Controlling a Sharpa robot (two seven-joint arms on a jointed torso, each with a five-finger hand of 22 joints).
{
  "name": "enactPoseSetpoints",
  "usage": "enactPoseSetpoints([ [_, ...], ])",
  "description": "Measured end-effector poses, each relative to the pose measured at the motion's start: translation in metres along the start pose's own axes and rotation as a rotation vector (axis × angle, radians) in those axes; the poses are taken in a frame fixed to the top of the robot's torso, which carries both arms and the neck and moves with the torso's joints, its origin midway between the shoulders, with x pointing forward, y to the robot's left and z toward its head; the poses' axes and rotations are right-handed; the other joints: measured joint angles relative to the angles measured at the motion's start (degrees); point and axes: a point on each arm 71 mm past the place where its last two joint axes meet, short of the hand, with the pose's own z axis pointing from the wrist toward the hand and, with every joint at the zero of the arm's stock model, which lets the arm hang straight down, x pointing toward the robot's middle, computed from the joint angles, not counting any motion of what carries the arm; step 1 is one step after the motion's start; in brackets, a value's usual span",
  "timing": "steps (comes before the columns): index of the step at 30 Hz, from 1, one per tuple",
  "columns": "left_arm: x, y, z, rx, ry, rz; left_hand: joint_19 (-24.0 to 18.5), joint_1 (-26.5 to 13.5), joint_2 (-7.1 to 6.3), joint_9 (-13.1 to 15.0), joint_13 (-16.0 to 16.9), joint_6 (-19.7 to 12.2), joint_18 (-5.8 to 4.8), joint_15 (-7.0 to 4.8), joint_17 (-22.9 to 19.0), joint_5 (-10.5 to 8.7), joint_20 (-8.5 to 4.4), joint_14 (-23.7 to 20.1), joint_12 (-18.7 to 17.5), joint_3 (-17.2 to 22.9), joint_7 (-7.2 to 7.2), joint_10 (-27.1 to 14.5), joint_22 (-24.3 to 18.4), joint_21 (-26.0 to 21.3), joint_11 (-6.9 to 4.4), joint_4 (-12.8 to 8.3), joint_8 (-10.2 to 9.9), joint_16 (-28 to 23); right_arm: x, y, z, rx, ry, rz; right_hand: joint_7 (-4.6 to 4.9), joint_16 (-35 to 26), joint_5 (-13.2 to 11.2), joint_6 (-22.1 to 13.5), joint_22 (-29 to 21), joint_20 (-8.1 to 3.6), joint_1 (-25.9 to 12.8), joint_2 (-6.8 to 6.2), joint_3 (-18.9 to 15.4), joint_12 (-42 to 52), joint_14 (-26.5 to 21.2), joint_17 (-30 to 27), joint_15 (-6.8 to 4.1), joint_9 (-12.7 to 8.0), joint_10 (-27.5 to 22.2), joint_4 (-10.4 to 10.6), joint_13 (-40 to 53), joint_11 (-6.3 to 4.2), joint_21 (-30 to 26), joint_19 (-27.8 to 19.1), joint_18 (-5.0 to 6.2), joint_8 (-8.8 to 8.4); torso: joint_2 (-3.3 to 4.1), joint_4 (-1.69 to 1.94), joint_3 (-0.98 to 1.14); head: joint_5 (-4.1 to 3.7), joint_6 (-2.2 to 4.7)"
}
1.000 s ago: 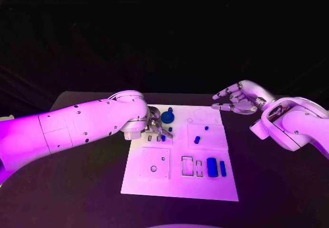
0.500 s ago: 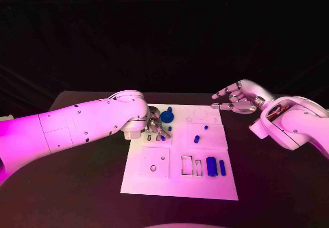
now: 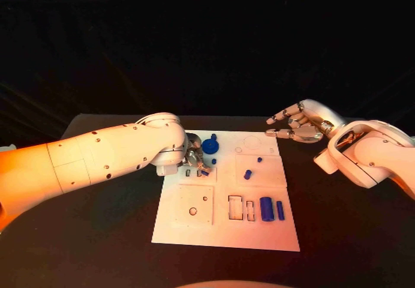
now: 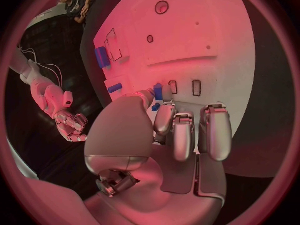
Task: Assemble the parts on the task board
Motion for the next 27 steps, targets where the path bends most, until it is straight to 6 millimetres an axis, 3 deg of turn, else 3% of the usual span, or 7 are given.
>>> enactPoseSetpoints([
  [1,0.001,0.002,0.000,-0.002,-0.001,-0.005,0.00,-1.07,-0.93,0.44,0.13,0.00,0.00,0.00,0.00,0.21,0.00,0.00,0.00,2.23,0.00,0.00,0.00,0.00,0.00,-0.85,0.14,0.00,0.000,0.000,0.000,0.000,0.001,0.000,0.00,0.00,0.07,0.00,0.00,0.00,0.00,0.00,-0.12,0.00,0.00,0.00,0.00,0.00,0.00,0.12,0.00,0.00,0.00,0.00,0.00,0.00,-0.01,-0.01,0.00,-0.03,-0.01],
  [3,0.001,0.004,-0.001,-0.003,-0.006,-0.014,0.00,-2.94,-1.62,1.16,0.23,0.00,-0.01,0.00,0.00,0.26,0.00,0.00,0.01,4.55,0.00,0.01,0.00,0.00,0.00,-1.62,0.35,0.00,0.000,0.000,0.000,0.001,0.002,0.000,0.00,0.00,0.07,0.00,0.00,0.00,0.00,0.00,-0.15,0.00,0.00,0.00,0.00,0.00,0.00,0.15,0.00,0.00,0.00,0.00,0.00,0.00,-0.02,0.01,-0.01,-0.09,-0.03],
  [5,0.000,0.007,-0.003,-0.004,-0.015,-0.026,0.00,-5.35,-2.43,2.09,0.43,0.01,0.00,0.00,0.00,0.26,0.00,0.00,0.39,7.76,0.00,0.26,0.00,0.00,0.21,-3.72,0.79,0.00,0.001,0.000,0.001,0.001,0.004,0.000,0.00,0.00,0.07,0.00,0.00,0.00,0.00,0.00,-0.15,0.00,0.00,0.00,0.00,0.00,0.00,0.15,0.00,0.00,0.00,0.00,0.00,0.00,-0.04,0.03,0.03,-0.10,-0.03],
  [8,-0.001,0.010,-0.005,-0.004,-0.031,-0.044,0.00,-5.95,-2.48,2.52,0.48,0.01,-0.87,0.00,0.00,0.26,0.00,0.00,0.39,8.26,-0.01,0.41,0.01,0.00,0.23,-4.10,0.84,0.00,0.002,-0.001,0.001,0.003,0.007,0.000,0.00,0.00,0.07,0.00,-0.01,0.00,0.00,0.00,-0.15,0.00,0.00,-0.01,0.00,0.05,0.00,0.15,0.00,0.00,0.00,0.00,0.00,0.00,-0.04,0.06,0.04,-0.11,0.06],
  [27,0.012,0.021,-0.009,-0.004,-0.108,-0.089,0.00,-6.79,-2.86,3.07,0.69,0.03,-0.88,0.00,-0.02,0.20,0.01,0.00,0.71,9.07,0.00,0.41,0.03,0.00,0.23,-4.92,1.01,0.00,0.003,-0.002,0.001,0.008,0.017,-0.003,0.00,0.00,0.07,0.00,-0.02,0.00,0.00,0.00,-0.31,0.00,0.00,-0.02,0.00,0.04,0.00,0.31,0.00,0.00,0.00,0.00,0.00,0.00,0.02,0.40,0.08,0.24,0.27],
])
